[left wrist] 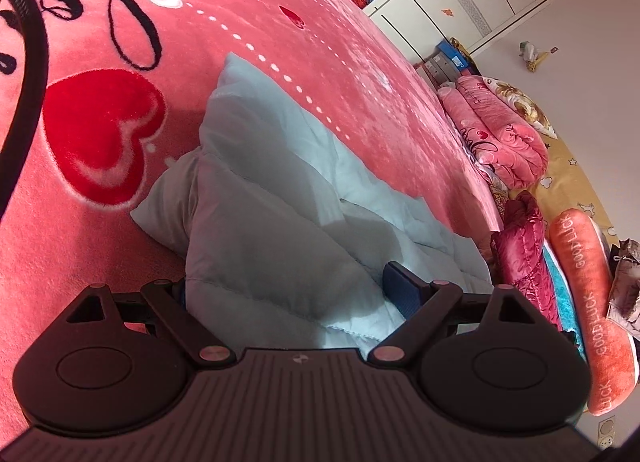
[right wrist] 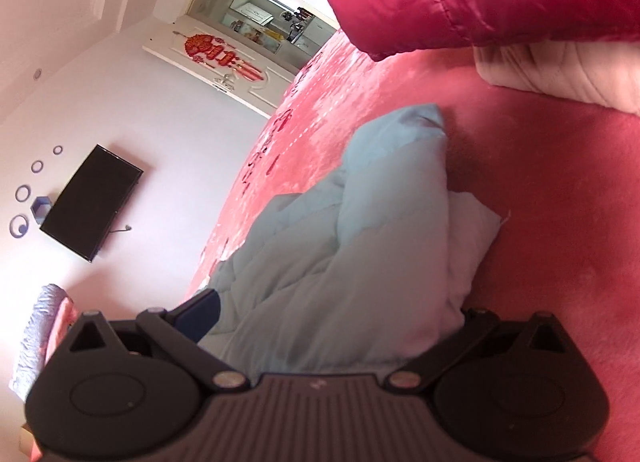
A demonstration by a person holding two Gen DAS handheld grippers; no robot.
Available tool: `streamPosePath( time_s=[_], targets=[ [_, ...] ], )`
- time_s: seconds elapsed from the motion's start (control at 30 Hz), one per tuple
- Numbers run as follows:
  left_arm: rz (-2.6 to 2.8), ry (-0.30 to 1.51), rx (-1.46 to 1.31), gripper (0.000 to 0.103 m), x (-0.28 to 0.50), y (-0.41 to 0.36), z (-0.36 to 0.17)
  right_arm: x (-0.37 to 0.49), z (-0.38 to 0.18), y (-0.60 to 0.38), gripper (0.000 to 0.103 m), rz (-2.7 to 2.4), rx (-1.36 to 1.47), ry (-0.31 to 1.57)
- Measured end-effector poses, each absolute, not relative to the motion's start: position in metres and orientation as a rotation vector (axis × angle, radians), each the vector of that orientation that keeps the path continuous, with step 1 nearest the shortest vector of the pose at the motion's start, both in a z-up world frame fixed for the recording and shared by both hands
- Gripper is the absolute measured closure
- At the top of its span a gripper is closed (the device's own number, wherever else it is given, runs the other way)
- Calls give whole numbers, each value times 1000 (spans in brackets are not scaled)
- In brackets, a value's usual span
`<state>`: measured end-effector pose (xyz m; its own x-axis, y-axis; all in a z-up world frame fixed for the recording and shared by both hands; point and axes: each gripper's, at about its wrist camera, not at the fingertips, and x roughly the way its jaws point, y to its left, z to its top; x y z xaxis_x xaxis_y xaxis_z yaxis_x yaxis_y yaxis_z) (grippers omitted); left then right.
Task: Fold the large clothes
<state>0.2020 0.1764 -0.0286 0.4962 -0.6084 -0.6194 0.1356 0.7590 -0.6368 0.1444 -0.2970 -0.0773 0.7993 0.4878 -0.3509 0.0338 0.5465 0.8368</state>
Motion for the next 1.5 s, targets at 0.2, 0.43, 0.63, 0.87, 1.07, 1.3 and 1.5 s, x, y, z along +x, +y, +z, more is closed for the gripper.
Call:
streamPosePath(
  time_s=[0.2, 0.43, 0.63, 0.87, 1.07, 1.3, 1.5],
  targets=[
    [-476, 940, -515, 0, 199, 174, -27, 146, -73, -288, 11, 266, 922, 632],
    [-429, 924, -449, 13, 194, 171, -25, 148, -66, -278, 36, 190, 837, 685],
    [-418, 900, -387, 34, 188, 165, -23, 145, -54, -256, 47, 122, 705, 704],
    [-405, 858, -277, 48, 181, 151, -21, 138, -37, -222, 52, 13, 505, 694],
    [-396, 822, -225, 56, 171, 144, -21, 118, -27, -189, 64, -77, 331, 671],
    [-385, 785, -170, 65, 155, 134, -16, 99, -22, -163, 71, -137, 112, 648],
    [-387, 776, -143, 71, 143, 126, -11, 72, -18, -152, 76, -171, -11, 635]
  ],
)
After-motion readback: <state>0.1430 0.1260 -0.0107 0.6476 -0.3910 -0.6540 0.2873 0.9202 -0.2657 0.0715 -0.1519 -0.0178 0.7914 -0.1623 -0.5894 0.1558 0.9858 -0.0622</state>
